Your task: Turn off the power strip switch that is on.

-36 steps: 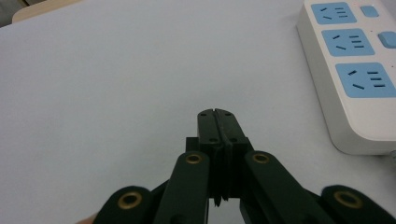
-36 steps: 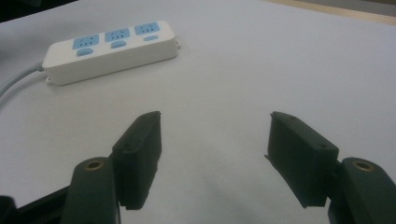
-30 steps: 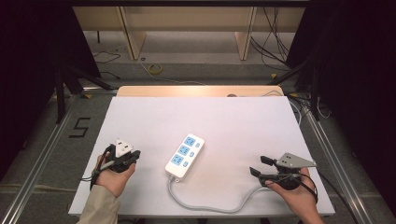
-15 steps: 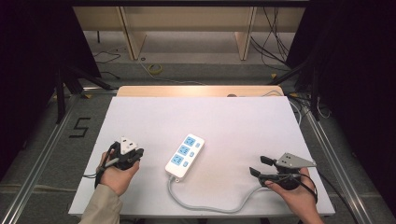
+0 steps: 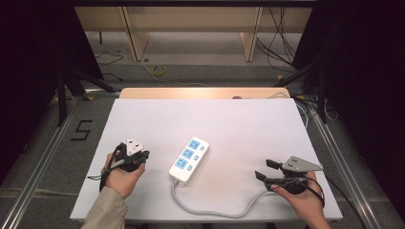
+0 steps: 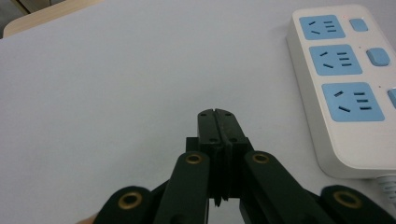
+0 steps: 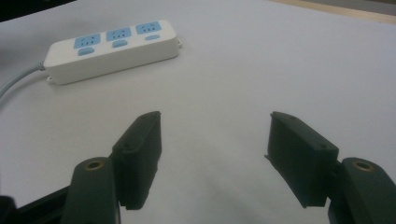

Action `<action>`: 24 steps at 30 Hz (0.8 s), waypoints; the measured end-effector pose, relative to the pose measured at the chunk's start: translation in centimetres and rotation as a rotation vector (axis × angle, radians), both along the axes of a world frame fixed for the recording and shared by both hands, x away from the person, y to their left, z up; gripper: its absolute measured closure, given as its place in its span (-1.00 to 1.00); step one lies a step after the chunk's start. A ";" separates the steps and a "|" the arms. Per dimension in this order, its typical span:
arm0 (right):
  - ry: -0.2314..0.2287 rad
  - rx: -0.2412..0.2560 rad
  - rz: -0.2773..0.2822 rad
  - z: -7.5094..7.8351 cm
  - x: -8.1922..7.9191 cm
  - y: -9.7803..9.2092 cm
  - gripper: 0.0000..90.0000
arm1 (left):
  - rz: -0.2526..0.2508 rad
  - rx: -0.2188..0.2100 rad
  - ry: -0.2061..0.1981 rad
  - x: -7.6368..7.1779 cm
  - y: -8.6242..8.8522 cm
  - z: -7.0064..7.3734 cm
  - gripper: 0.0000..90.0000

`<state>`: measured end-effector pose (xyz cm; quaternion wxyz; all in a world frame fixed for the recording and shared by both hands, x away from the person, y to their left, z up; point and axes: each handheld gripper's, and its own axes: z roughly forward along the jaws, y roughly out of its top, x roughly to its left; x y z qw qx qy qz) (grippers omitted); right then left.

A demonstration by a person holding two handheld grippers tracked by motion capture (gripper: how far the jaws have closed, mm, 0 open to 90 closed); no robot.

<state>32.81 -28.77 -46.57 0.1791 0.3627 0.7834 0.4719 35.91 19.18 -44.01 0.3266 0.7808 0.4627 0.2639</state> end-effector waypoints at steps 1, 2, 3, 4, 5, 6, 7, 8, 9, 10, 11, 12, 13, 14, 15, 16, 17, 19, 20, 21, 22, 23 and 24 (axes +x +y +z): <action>0.000 -0.001 -0.001 0.0 0.0 0.0 -0.20 | 0.000 0.000 0.003 0.0 -0.1 0.0 0.99; 0.000 -0.001 -0.001 0.0 0.0 0.0 -0.20 | 0.000 0.000 0.003 0.0 -0.1 0.0 0.99; 0.000 -0.001 -0.001 0.0 0.0 0.0 -0.20 | -0.002 0.002 0.003 0.1 -0.2 0.1 0.99; 0.000 -0.001 -0.001 0.0 0.0 0.0 -0.20 | -0.003 0.002 0.003 0.1 -0.2 0.1 0.99; 0.000 0.000 0.000 0.0 0.0 0.0 -0.20 | -0.003 0.002 0.003 0.1 -0.2 0.1 0.99; 0.000 0.000 0.000 0.0 0.0 0.0 -0.20 | -0.002 0.001 0.003 0.2 -0.3 0.1 0.99; 0.000 -0.001 -0.001 0.0 0.0 0.0 -0.20 | -0.004 0.002 0.003 0.2 -0.4 0.1 0.99; 0.000 0.000 -0.001 0.0 0.0 0.0 -0.20 | -0.006 0.002 0.004 0.2 -0.4 0.1 0.99; 0.000 0.000 -0.001 0.0 0.0 0.0 -0.20 | -0.006 0.001 0.005 0.2 -0.4 0.1 0.99; 0.000 0.002 -0.002 0.0 0.0 0.0 -0.20 | -0.006 0.003 0.006 0.3 -0.5 0.2 0.99; 0.000 0.002 -0.002 0.0 0.0 0.0 -0.20 | -0.005 0.002 0.004 0.3 -0.5 0.2 0.99; 0.000 0.000 0.000 0.0 0.0 0.0 -0.20 | -0.008 0.002 0.004 0.3 -0.6 0.2 0.99; 0.000 0.000 0.001 0.0 0.0 0.0 -0.20 | -0.008 0.002 0.003 0.4 -0.7 0.2 0.99; 0.000 0.001 0.001 0.0 0.0 0.0 -0.20 | -0.007 0.002 0.004 0.4 -0.7 0.2 1.00; 0.000 0.001 0.000 0.0 0.0 0.0 -0.20 | -0.011 0.004 0.003 0.4 -0.8 0.2 1.00; 0.000 0.002 -0.002 0.0 0.0 0.0 -0.20 | -0.012 0.004 0.003 0.5 -0.9 0.2 1.00; 0.000 0.002 -0.002 0.0 0.0 0.0 -0.20 | -0.013 0.005 0.006 0.5 -0.9 0.3 1.00; 0.000 0.002 -0.002 0.0 0.0 0.0 -0.20 | -0.016 0.003 0.004 0.6 -1.1 0.3 1.00; 0.000 0.002 -0.002 0.0 0.0 0.0 -0.20 | -0.016 0.006 0.005 0.6 -1.1 0.4 0.99; 0.000 0.001 0.000 0.0 0.0 0.0 -0.20 | -0.015 0.003 0.004 0.6 -1.2 0.4 1.00; 0.000 0.001 0.001 0.0 0.0 0.0 -0.20 | -0.018 0.003 0.003 0.7 -1.2 0.4 1.00; 0.001 0.001 0.001 0.0 0.0 0.0 -0.20 | -0.018 0.003 0.003 0.7 -1.2 0.4 1.00; 0.001 0.000 0.001 0.0 0.0 0.0 -0.20 | -0.019 0.005 0.004 0.7 -1.3 0.4 1.00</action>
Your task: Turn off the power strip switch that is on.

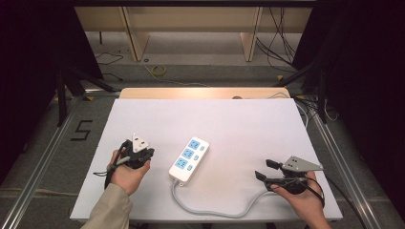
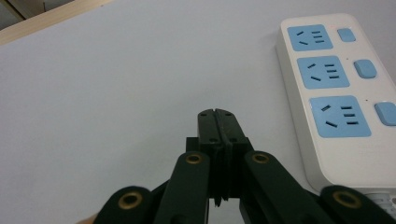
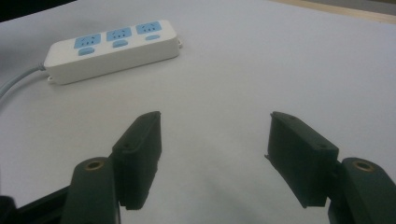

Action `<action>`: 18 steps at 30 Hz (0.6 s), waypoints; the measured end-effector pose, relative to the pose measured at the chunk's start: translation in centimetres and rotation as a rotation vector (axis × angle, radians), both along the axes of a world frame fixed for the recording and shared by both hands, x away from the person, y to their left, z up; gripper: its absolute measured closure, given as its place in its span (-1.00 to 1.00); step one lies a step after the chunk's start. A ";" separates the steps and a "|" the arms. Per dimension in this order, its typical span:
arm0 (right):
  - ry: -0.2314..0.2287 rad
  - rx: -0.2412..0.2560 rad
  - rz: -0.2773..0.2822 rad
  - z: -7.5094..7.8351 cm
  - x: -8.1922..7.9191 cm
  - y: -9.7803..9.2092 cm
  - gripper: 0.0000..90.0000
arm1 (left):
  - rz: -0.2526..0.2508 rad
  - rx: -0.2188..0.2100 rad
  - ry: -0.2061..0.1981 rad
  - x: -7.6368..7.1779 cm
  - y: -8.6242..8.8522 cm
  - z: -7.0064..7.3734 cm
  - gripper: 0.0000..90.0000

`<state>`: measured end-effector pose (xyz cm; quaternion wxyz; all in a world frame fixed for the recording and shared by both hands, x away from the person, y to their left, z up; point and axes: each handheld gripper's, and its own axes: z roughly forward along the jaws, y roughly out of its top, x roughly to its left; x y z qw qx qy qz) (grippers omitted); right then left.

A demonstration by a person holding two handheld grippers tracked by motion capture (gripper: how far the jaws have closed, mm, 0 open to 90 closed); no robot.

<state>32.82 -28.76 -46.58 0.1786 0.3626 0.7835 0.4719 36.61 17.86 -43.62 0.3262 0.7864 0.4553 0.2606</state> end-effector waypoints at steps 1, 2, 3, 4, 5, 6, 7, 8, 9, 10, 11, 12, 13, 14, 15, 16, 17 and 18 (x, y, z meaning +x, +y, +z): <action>0.000 0.000 0.000 0.0 0.0 0.0 -0.20 | -0.004 0.001 0.000 0.1 -0.1 0.0 1.00; 0.000 0.000 0.000 0.0 0.0 0.0 -0.20 | -0.004 0.002 0.000 0.1 -0.2 0.0 1.00; 0.000 0.000 0.000 0.0 0.0 0.0 -0.20 | -0.006 0.004 0.001 0.1 -0.2 0.1 1.00; 0.000 0.000 0.000 0.0 0.0 0.0 -0.20 | -0.006 0.000 -0.002 0.2 -0.3 0.1 1.00; 0.000 0.000 0.000 0.0 0.0 0.0 -0.20 | -0.005 0.000 -0.003 0.2 -0.4 0.1 1.00; 0.000 0.000 0.000 0.0 0.0 0.0 -0.20 | -0.006 0.002 -0.001 0.2 -0.4 0.1 1.00; 0.000 0.000 0.001 0.0 0.0 0.0 -0.20 | -0.008 -0.001 0.000 0.3 -0.5 0.1 1.00; 0.000 0.000 0.001 0.0 0.0 0.0 -0.20 | -0.009 -0.001 0.000 0.3 -0.5 0.1 1.00; 0.001 -0.001 0.001 0.0 0.0 0.0 -0.20 | -0.009 0.000 0.000 0.4 -0.6 0.1 1.00; 0.001 -0.001 0.001 0.0 0.0 0.0 -0.20 | -0.012 0.004 0.002 0.4 -0.6 0.2 1.00; 0.001 -0.001 0.001 0.0 0.0 0.0 -0.20 | -0.012 0.000 0.001 0.4 -0.7 0.1 0.99; 0.002 -0.001 0.002 0.0 0.0 0.0 -0.20 | -0.012 0.001 0.000 0.5 -0.8 0.1 1.00; 0.002 -0.001 0.001 0.0 0.0 0.0 -0.20 | -0.016 0.004 0.002 0.5 -0.8 0.2 1.00; 0.002 -0.001 0.001 0.0 0.0 0.0 -0.20 | -0.018 0.004 0.005 0.5 -0.9 0.2 1.00; 0.004 -0.001 0.002 0.0 0.0 0.0 -0.20 | -0.019 0.004 0.005 0.6 -0.9 0.2 1.00; 0.004 -0.001 0.001 0.0 0.0 0.0 -0.20 | -0.021 0.008 0.006 0.6 -1.0 0.2 1.00; 0.004 -0.001 0.002 0.0 0.0 0.0 -0.21 | -0.021 0.006 0.007 0.6 -1.0 0.2 1.00; 0.004 -0.001 0.002 0.0 0.0 0.0 -0.21 | -0.021 0.006 0.007 0.6 -1.0 0.2 1.00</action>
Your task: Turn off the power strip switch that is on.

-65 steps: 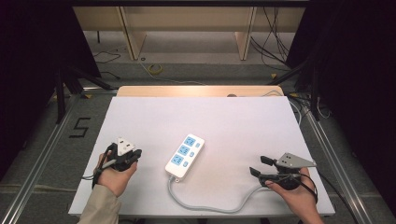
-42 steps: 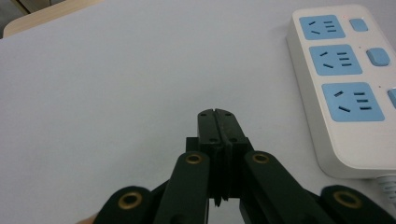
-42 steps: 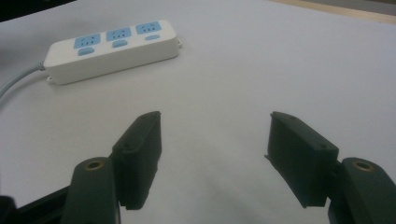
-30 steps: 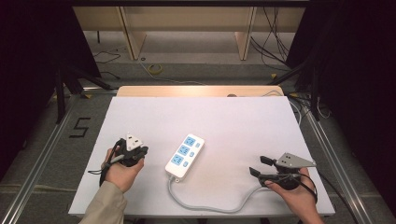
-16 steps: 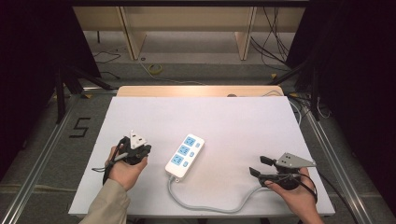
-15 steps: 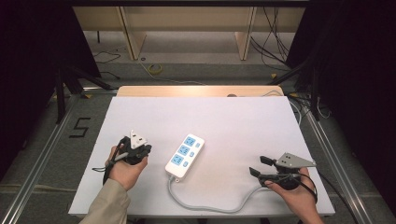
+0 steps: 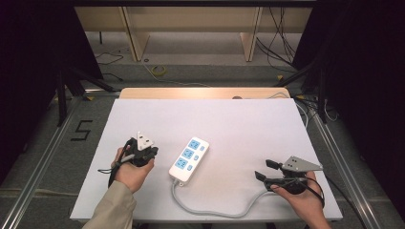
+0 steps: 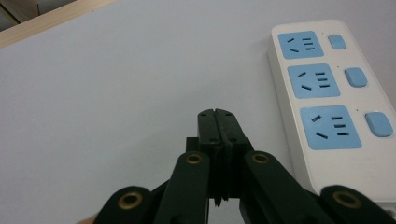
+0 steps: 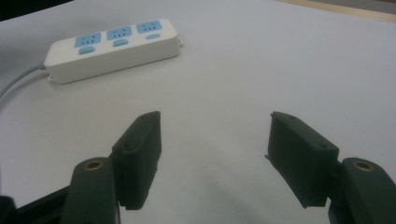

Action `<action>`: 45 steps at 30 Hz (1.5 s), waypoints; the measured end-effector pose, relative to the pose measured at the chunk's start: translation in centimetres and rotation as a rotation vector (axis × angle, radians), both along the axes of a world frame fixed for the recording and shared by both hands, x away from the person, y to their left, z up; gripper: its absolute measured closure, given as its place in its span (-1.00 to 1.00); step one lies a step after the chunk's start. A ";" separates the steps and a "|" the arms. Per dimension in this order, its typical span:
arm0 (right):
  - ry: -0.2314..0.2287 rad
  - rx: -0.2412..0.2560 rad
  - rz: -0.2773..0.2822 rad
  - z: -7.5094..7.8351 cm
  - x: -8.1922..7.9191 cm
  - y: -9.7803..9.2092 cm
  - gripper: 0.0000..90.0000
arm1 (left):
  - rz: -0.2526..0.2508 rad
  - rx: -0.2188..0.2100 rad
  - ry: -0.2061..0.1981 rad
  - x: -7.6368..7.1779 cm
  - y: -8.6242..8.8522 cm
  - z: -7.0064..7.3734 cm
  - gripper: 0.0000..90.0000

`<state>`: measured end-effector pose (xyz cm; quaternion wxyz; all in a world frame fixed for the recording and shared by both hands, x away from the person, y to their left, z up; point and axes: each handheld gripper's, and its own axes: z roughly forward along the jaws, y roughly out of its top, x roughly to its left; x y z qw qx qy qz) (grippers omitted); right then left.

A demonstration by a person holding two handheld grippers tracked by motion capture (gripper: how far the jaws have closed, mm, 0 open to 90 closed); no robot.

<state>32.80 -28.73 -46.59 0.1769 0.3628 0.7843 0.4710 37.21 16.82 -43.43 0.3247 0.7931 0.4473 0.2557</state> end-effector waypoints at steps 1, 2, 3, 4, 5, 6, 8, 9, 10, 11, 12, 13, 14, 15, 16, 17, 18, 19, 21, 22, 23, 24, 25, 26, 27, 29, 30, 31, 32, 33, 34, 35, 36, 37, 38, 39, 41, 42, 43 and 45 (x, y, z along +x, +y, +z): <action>-0.002 0.000 0.000 0.0 0.0 0.0 -0.21 | 0.001 -0.003 -0.002 0.0 -0.1 0.0 1.00; -0.001 0.000 0.000 0.0 0.0 0.0 -0.21 | -0.002 -0.004 -0.002 0.1 -0.2 0.0 1.00; 0.000 0.000 -0.001 0.0 0.0 0.0 -0.21 | -0.003 0.000 0.001 0.1 -0.2 0.0 1.00; 0.000 0.000 -0.001 0.0 0.0 0.0 -0.21 | -0.002 -0.002 0.001 0.1 -0.2 0.0 1.00; 0.002 0.000 -0.002 0.0 0.0 0.0 -0.21 | -0.002 -0.004 0.000 0.2 -0.3 0.0 1.00; 0.001 -0.001 -0.002 0.0 0.0 0.0 -0.21 | -0.005 -0.004 -0.001 0.2 -0.4 0.0 1.00; 0.001 0.000 -0.001 0.0 0.0 0.0 -0.21 | -0.007 -0.003 0.002 0.2 -0.5 0.0 1.00; 0.002 0.001 -0.001 0.0 0.0 0.0 -0.21 | -0.009 -0.003 0.000 0.3 -0.6 0.0 1.00; 0.003 0.000 -0.002 0.0 0.0 0.0 -0.21 | -0.009 -0.002 0.000 0.3 -0.6 0.0 1.00; 0.003 0.001 -0.001 0.0 0.0 0.0 -0.21 | -0.009 -0.007 0.000 0.3 -0.7 0.0 1.00; 0.002 0.001 -0.001 0.0 0.0 0.0 -0.21 | -0.010 -0.006 0.002 0.4 -0.8 0.0 1.00; 0.001 0.001 -0.001 0.0 0.0 0.0 -0.21 | -0.013 -0.004 0.003 0.4 -0.8 0.1 1.00; 0.000 0.001 -0.001 0.0 0.0 0.0 -0.21 | -0.013 -0.004 0.003 0.4 -0.8 0.1 1.00; 0.000 0.001 -0.001 0.0 0.0 0.0 -0.21 | -0.013 -0.003 0.003 0.4 -0.9 0.1 1.00; 0.000 0.001 -0.001 0.0 0.0 0.0 -0.21 | -0.017 -0.003 0.006 0.5 -0.9 0.1 1.00; 0.000 0.001 -0.001 0.0 0.0 0.0 -0.21 | -0.018 -0.004 0.006 0.5 -1.0 0.1 1.00; -0.001 0.001 -0.001 0.0 0.0 0.0 -0.21 | -0.019 -0.002 0.007 0.5 -1.0 0.1 1.00; -0.002 0.001 -0.001 0.0 0.0 0.0 -0.21 | -0.021 -0.001 0.008 0.6 -1.1 0.1 1.00; -0.003 0.002 -0.002 0.0 0.0 0.0 -0.21 | -0.020 -0.002 0.007 0.6 -1.1 0.1 1.00; -0.003 0.001 -0.003 0.0 0.0 0.0 -0.21 | -0.024 0.000 0.009 0.6 -1.2 0.2 1.00; -0.003 0.002 -0.002 0.0 0.0 0.0 -0.21 | -0.023 -0.002 0.007 0.6 -1.3 0.2 1.00; -0.004 0.002 -0.002 0.0 0.0 0.0 -0.21 | -0.022 -0.005 0.006 0.7 -1.4 0.2 1.00; -0.003 0.001 -0.002 0.0 0.0 0.0 -0.21 | -0.025 -0.004 0.004 0.7 -1.4 0.2 1.00; -0.004 0.001 -0.002 0.1 0.0 0.0 -0.21 | -0.030 0.000 0.005 0.7 -1.4 0.3 1.00; -0.004 0.000 -0.002 0.1 0.0 0.0 -0.21 | -0.027 -0.002 0.004 0.8 -1.6 0.3 1.00; -0.004 0.000 -0.002 0.1 0.0 0.0 -0.21 | -0.033 -0.002 0.005 0.8 -1.7 0.3 1.00; -0.004 0.000 -0.002 0.1 0.0 0.0 -0.21 | -0.034 0.002 0.006 0.8 -1.8 0.3 1.00; -0.005 0.000 -0.002 0.1 0.0 0.0 -0.21 | -0.033 -0.003 0.005 0.9 -1.8 0.3 1.00; -0.004 0.000 -0.002 0.1 0.0 0.0 -0.21 | -0.033 -0.003 0.005 0.9 -1.9 0.3 1.00; -0.004 -0.001 -0.002 0.1 0.0 0.0 -0.21 | -0.033 -0.001 0.006 0.9 -1.9 0.3 1.00; -0.005 -0.001 -0.002 0.0 0.0 0.0 -0.21 | -0.037 0.000 0.007 0.9 -2.0 0.3 1.00; -0.005 -0.001 -0.002 0.0 0.0 0.0 -0.21 | -0.037 -0.002 0.006 1.0 -2.0 0.3 1.00; -0.004 -0.001 -0.002 0.1 0.0 0.0 -0.21 | -0.037 -0.002 0.006 1.0 -2.0 0.3 1.00; -0.005 -0.001 -0.001 0.1 0.0 0.0 -0.21 | -0.038 -0.002 0.005 1.0 -2.1 0.3 1.00; -0.005 0.000 -0.001 0.1 0.0 0.0 -0.21 | -0.038 -0.001 0.005 1.0 -2.2 0.4 1.00; -0.004 -0.001 -0.001 0.1 0.0 0.0 -0.21 | -0.040 0.000 0.006 1.1 -2.2 0.4 1.00; -0.004 -0.001 -0.002 0.0 0.0 0.0 -0.21 | -0.040 -0.003 0.006 1.1 -2.3 0.4 1.00; -0.004 -0.001 -0.002 0.1 0.0 0.0 -0.21 | -0.044 -0.001 0.007 1.1 -2.4 0.4 1.00; -0.005 0.000 -0.001 0.1 0.0 0.0 -0.21 | -0.044 0.000 0.008 1.1 -2.4 0.4 1.00; -0.005 -0.001 -0.002 0.1 0.0 0.0 -0.21 | -0.045 0.000 0.005 1.2 -2.6 0.4 1.00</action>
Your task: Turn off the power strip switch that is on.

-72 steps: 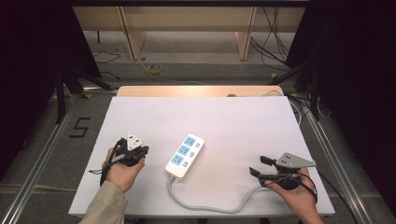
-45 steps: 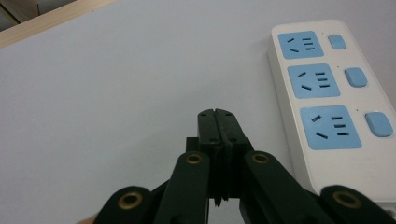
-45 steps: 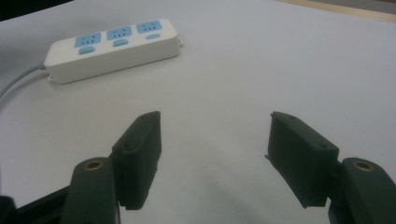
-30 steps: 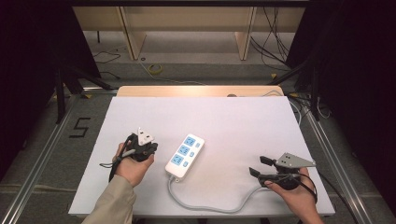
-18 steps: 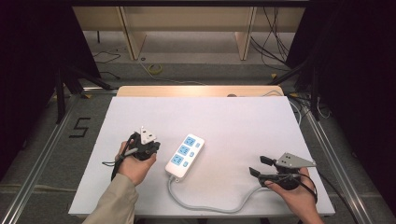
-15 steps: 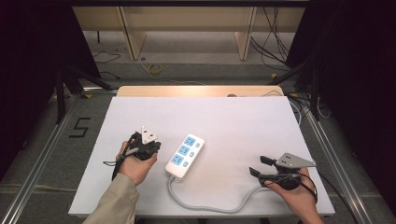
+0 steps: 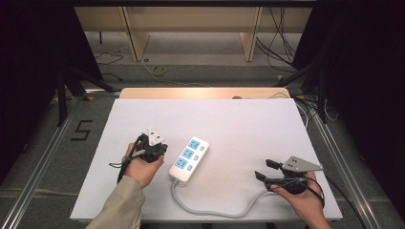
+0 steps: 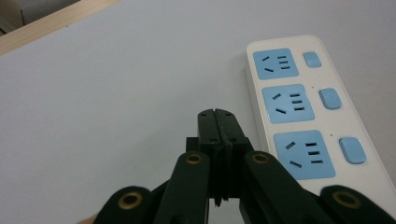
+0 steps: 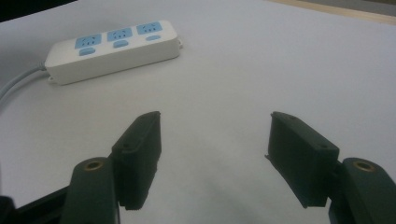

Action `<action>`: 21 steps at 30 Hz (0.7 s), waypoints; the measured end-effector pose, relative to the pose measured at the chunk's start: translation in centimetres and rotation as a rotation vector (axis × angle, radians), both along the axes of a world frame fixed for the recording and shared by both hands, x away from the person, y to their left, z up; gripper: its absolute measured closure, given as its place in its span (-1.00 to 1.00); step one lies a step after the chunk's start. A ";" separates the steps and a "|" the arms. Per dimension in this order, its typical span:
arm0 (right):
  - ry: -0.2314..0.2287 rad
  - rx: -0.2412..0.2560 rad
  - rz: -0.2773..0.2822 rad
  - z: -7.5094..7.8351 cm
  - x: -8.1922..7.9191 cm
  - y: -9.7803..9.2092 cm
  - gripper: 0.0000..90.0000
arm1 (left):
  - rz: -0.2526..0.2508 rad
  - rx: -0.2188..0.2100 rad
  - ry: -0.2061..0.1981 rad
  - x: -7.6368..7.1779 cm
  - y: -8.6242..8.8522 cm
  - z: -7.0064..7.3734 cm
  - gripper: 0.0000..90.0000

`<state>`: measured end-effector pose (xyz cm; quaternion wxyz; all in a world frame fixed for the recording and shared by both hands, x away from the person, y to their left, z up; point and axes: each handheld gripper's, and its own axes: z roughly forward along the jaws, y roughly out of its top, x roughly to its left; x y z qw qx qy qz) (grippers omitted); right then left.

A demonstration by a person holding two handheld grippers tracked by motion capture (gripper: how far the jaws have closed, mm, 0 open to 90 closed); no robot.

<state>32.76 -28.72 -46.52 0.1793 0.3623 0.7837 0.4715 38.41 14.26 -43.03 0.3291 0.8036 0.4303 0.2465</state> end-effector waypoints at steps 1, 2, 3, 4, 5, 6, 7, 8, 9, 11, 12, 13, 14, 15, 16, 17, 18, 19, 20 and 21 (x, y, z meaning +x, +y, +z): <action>0.000 0.000 0.000 0.0 0.0 0.0 -0.21 | 0.000 0.000 0.000 0.0 0.0 0.0 1.00; 0.000 0.000 0.000 0.0 0.0 0.0 -0.21 | -0.002 0.001 0.002 0.1 -0.1 0.1 1.00; 0.001 0.000 0.001 0.0 0.0 0.0 -0.21 | -0.003 0.001 0.003 0.1 -0.2 0.1 1.00; 0.001 0.000 0.001 0.0 0.0 0.0 -0.21 | -0.007 0.004 0.004 0.1 -0.2 0.1 1.00; 0.001 0.000 0.001 0.0 0.0 0.0 -0.21 | -0.007 0.007 0.005 0.2 -0.3 0.1 1.00; 0.001 0.000 0.002 0.0 0.0 0.0 -0.21 | -0.007 0.007 0.005 0.2 -0.3 0.1 1.00; 0.002 0.000 0.002 0.0 0.0 0.1 -0.21 | -0.009 0.007 0.004 0.2 -0.4 0.1 1.00; 0.002 0.000 0.003 0.0 0.0 0.1 -0.21 | -0.013 0.010 0.004 0.2 -0.5 0.1 1.00; 0.001 0.000 0.003 0.0 0.0 0.1 -0.21 | -0.013 0.010 0.004 0.2 -0.5 0.1 1.00; 0.001 0.000 0.002 0.0 0.0 0.0 -0.21 | -0.013 0.009 0.005 0.3 -0.7 0.1 1.00; 0.000 -0.001 0.002 0.0 0.0 0.0 -0.21 | -0.014 0.006 0.004 0.4 -0.8 0.1 1.00; 0.001 -0.001 0.002 0.0 0.0 0.0 -0.21 | -0.014 0.006 0.004 0.4 -0.8 0.1 1.00; 0.002 -0.001 0.002 0.0 0.0 0.0 -0.21 | -0.016 0.008 0.004 0.4 -0.9 0.1 1.00; 0.002 -0.001 0.003 0.0 0.0 0.0 -0.21 | -0.019 0.013 0.004 0.5 -0.9 0.2 1.00; 0.003 0.000 0.002 0.0 0.0 0.0 -0.21 | -0.019 0.013 0.004 0.5 -0.9 0.2 1.00; 0.003 -0.001 0.003 0.0 0.0 0.0 -0.21 | -0.020 0.008 0.004 0.5 -1.1 0.2 1.00; 0.003 0.000 0.003 0.0 0.0 0.1 -0.21 | -0.020 0.008 0.004 0.5 -1.1 0.2 1.00; 0.003 0.000 0.003 0.0 0.0 0.1 -0.21 | -0.022 0.012 0.009 0.6 -1.2 0.2 1.00; 0.002 0.000 0.002 0.0 0.0 0.1 -0.21 | -0.027 0.014 0.010 0.6 -1.3 0.2 1.00; 0.002 0.000 0.003 0.0 0.0 0.1 -0.21 | -0.029 0.017 0.011 0.6 -1.4 0.1 1.00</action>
